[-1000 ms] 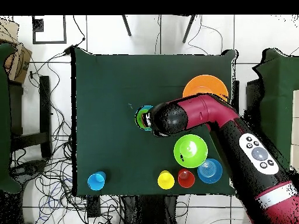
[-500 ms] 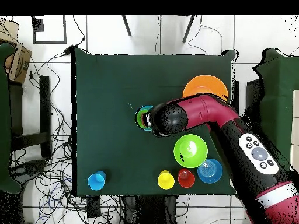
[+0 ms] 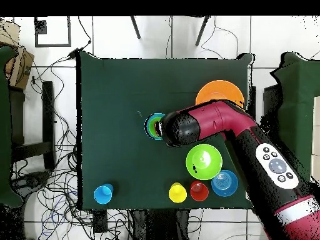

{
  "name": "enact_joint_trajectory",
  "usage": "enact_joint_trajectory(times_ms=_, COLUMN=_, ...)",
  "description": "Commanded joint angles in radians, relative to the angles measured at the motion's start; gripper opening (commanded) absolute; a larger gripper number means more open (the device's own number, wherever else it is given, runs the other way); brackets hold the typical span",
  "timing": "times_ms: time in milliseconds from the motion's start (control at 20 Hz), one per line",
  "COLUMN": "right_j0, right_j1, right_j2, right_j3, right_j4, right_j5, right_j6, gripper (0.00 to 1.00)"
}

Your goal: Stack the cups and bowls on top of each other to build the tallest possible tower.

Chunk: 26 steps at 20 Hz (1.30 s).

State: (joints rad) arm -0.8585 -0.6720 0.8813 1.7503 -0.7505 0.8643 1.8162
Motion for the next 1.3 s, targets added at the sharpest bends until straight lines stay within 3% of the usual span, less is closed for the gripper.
enact_joint_trajectory(times_ms=50, right_j0=0.039, right_j1=-0.037, right_j2=-0.02, right_j3=0.024, right_j4=-0.115, right_j5=-0.055, right_j6=-0.191, gripper=0.0)
enact_joint_trajectory(times_ms=400, right_j0=0.062, right_j1=-0.035, right_j2=-0.032, right_j3=0.074, right_j4=-0.135, right_j5=-0.098, right_j6=-0.124, gripper=0.0)
enact_joint_trajectory(times_ms=1300, right_j0=0.057, right_j1=-0.004, right_j2=-0.033, right_j3=0.056, right_j4=-0.114, right_j5=-0.071, right_j6=-0.178, gripper=0.0)
